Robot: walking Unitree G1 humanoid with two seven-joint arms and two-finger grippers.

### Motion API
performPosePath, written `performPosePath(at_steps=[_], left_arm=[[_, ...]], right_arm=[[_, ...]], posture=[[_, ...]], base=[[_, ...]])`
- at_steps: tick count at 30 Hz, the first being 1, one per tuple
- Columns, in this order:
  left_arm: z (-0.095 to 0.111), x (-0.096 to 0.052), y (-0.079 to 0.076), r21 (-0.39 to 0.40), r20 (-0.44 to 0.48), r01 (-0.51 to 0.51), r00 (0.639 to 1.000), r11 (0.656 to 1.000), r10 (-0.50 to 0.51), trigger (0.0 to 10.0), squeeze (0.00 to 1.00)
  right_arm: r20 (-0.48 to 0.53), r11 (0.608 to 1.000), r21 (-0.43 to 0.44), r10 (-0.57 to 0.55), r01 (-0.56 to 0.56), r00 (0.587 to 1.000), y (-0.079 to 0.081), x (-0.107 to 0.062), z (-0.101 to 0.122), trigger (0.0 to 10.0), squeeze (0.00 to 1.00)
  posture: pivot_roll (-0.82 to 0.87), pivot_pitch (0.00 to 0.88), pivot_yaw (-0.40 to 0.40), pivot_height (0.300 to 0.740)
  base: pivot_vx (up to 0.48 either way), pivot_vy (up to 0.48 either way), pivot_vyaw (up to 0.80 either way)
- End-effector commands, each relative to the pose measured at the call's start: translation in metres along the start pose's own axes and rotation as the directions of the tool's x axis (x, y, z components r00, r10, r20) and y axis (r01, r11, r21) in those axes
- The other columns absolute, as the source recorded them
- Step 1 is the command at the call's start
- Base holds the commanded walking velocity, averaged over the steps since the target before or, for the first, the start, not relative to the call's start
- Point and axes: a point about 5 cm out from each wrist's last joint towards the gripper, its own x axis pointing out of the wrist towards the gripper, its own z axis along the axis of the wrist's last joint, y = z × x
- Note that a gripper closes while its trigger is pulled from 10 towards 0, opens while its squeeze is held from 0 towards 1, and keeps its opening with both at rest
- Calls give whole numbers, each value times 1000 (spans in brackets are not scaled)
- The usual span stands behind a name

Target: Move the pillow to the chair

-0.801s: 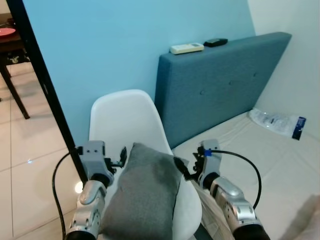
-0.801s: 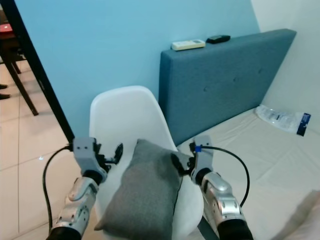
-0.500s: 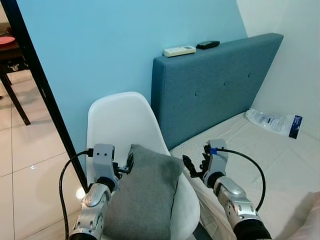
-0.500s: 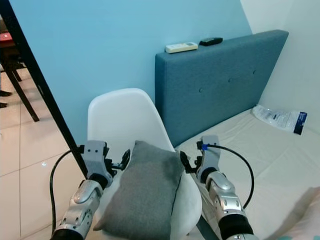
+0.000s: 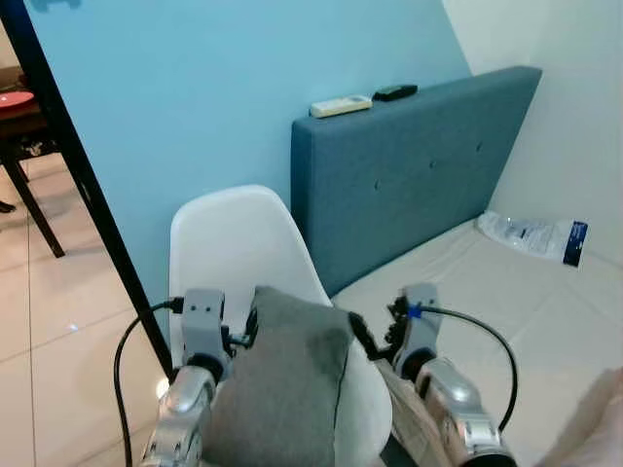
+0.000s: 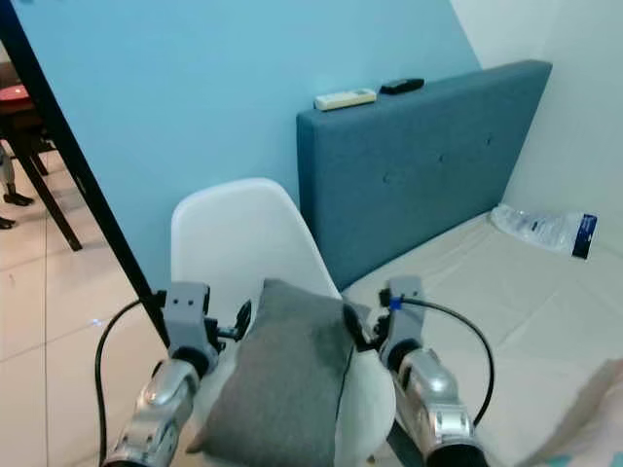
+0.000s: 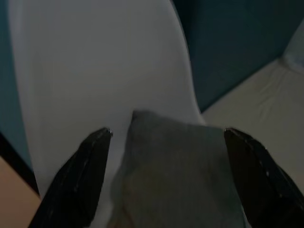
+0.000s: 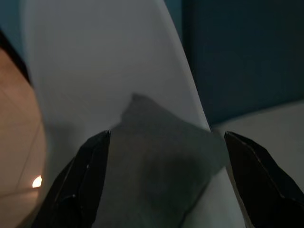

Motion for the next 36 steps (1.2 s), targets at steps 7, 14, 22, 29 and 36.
performPosePath(at_steps=[7,14,22,29,36], left_arm=[[-9,-34,1,-51,-42,-16,999,999,14,10000,0],[-9,-45,2,-66,-81,-22,997,998,16,10000,0],[-7,-47,-1,-93,-109,-14,994,996,4,10000,0],[-6,-49,-2,-100,-123,-9,992,995,-4,10000,0],[-6,-50,-3,-112,-138,-6,990,994,-9,10000,0]], right_arm=[[30,994,-2,-111,111,993,-9,-38,-4,10000,0],[14,983,38,-179,178,984,-7,-49,-9,10000,0],[-2,980,40,-197,197,980,-7,-54,-8,10000,0],[-18,979,43,-198,199,980,-5,-55,-9,10000,0],[-30,979,43,-199,201,979,-5,-56,-9,10000,0]], posture=[[-83,0,-14,740],[-79,0,1,740],[-88,0,-1,740],[-90,1,-2,740],[-91,9,-2,740]], base=[[0,0,0],[0,0,0],[-303,0,0],[-343,0,0],[-325,0,0]])
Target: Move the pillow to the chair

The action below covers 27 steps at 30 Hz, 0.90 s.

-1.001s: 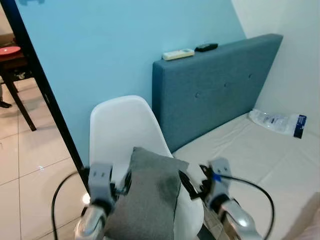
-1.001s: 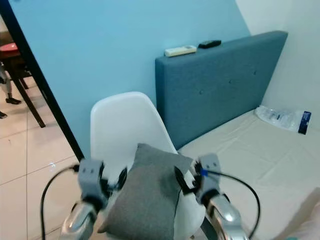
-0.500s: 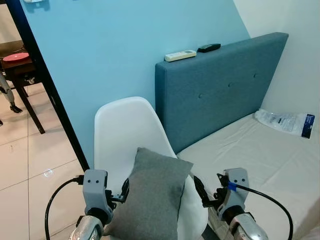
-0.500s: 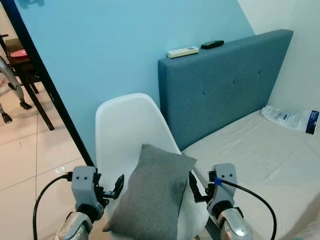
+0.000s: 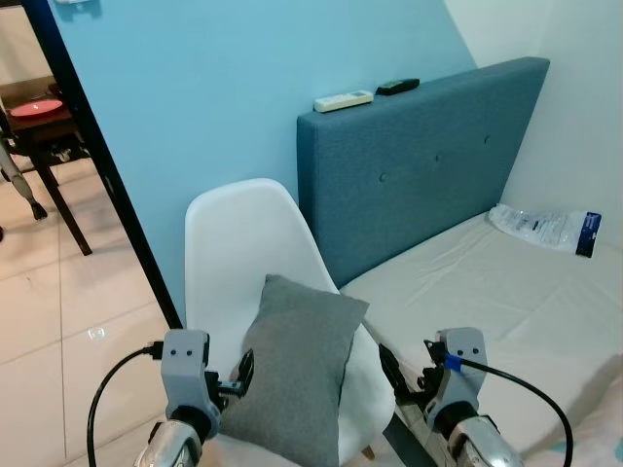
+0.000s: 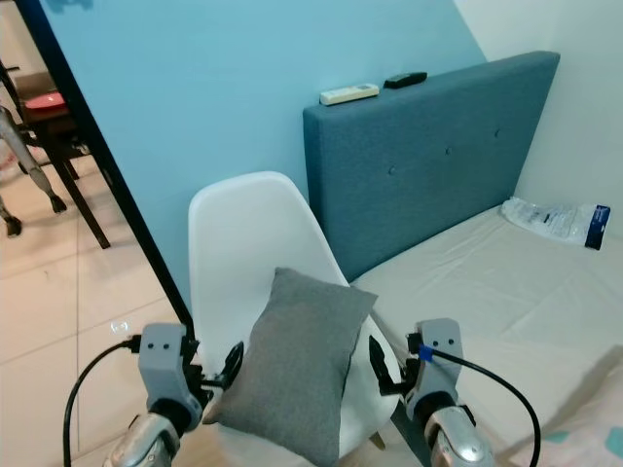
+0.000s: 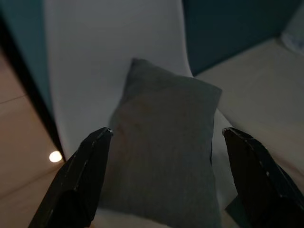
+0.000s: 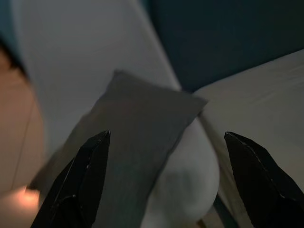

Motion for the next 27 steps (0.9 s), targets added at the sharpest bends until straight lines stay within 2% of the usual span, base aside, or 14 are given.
performPosePath(at_steps=[1,16,27], left_arm=[[-2,-2,0,-11,-17,0,1000,1000,0,10000,0],[-3,-7,-1,-6,-38,12,999,1000,-12,10000,0],[-5,-9,-2,-21,-63,28,998,999,-29,10000,0]], right_arm=[[16,1000,0,13,-13,1000,3,3,6,10000,0],[-10,1000,10,8,-8,1000,5,-1,3,10000,0],[-41,1000,23,8,-7,999,7,-4,-1,10000,0]], posture=[[-92,10,-3,740],[-94,25,8,740],[-96,28,18,740]], base=[[-319,0,0],[-309,0,0],[0,0,-743]])
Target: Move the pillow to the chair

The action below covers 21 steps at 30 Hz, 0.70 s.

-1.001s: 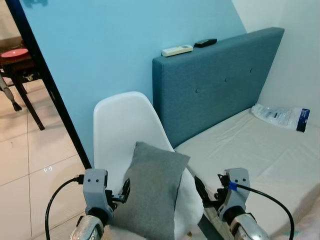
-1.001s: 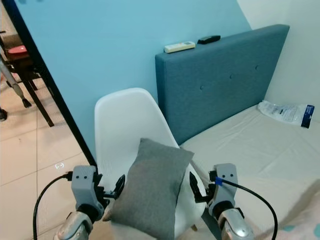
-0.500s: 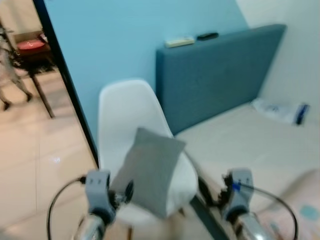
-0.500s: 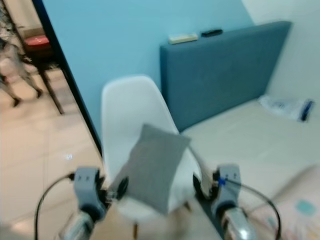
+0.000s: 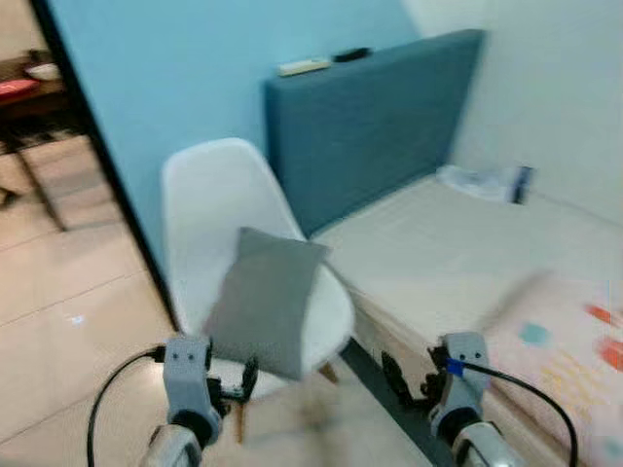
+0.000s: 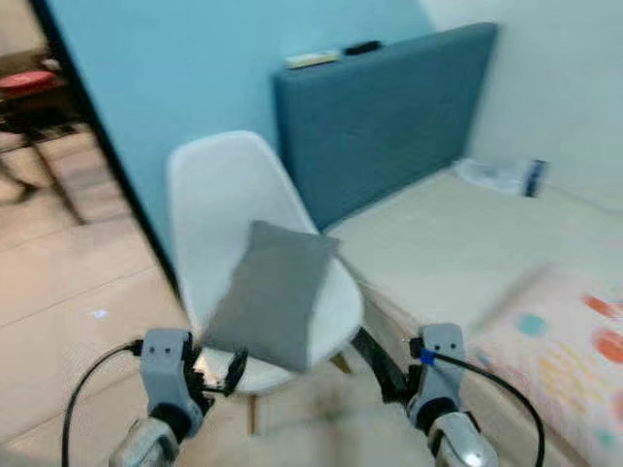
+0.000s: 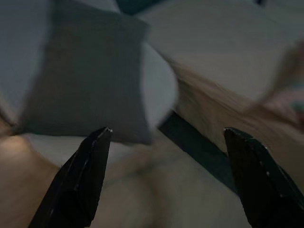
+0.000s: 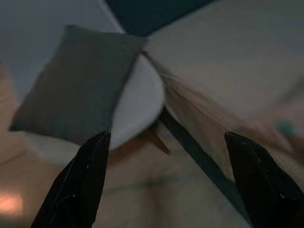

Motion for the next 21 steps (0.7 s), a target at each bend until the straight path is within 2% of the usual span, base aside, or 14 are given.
performPosePath(at_steps=[1,21], left_arm=[[-2,0,0,-13,-13,11,1000,1000,-12,10000,0],[-3,-1,-3,-11,-26,55,998,998,-55,10000,0]], right_arm=[[-5,1000,10,4,-4,1000,2,1,1,10000,0],[-21,998,49,-44,45,999,-2,-2,-1,10000,0]], posture=[[-96,28,18,740],[-102,37,27,740]], base=[[0,0,-763],[0,0,-765]])
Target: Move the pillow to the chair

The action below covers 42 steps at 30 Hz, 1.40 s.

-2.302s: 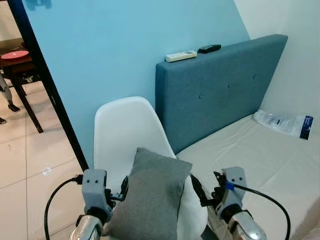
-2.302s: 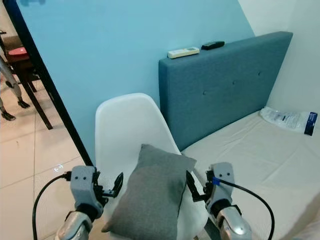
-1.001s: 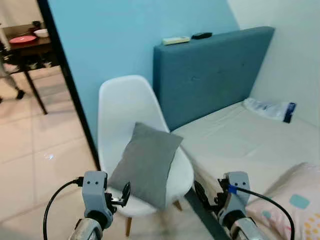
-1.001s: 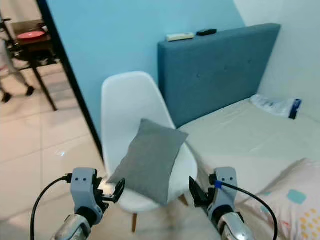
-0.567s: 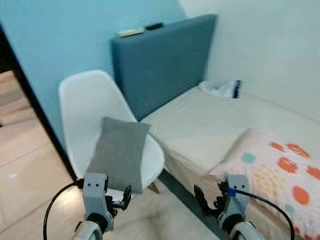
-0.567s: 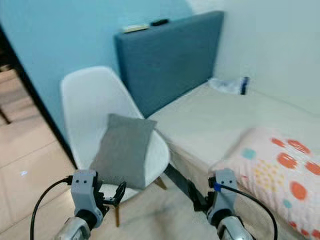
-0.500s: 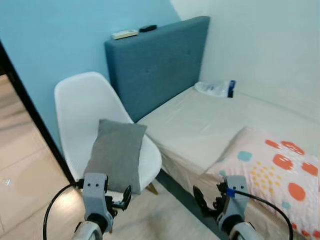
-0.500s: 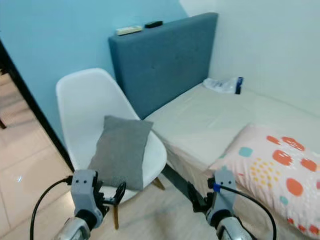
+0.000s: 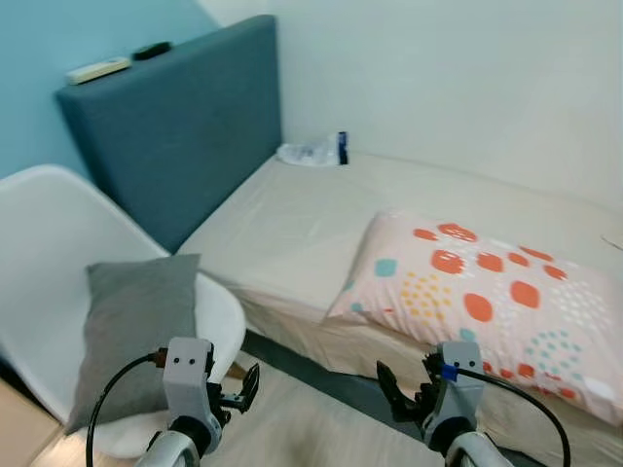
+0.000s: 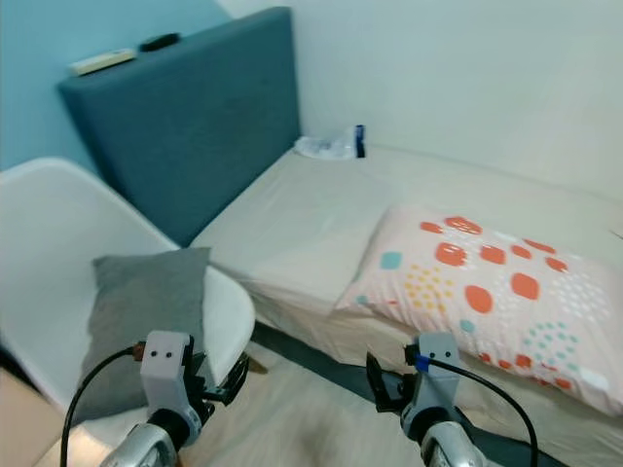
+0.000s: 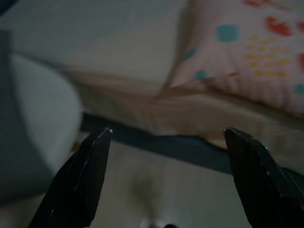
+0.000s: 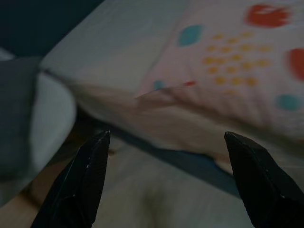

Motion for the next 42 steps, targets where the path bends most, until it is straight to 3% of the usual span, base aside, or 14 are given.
performPosePath(at_steps=[1,42], left_arm=[[-3,-3,3,-2,-16,-6,1000,1000,6,10000,0],[0,-4,1,2,-5,17,1000,1000,-17,10000,0]], right_arm=[[-3,1000,21,2,-1,1000,3,0,0,10000,0],[15,998,51,-20,20,1000,1,-3,3,10000,0]], posture=[[-102,37,27,740],[-110,58,36,740]], base=[[0,0,-769],[0,0,-727]])
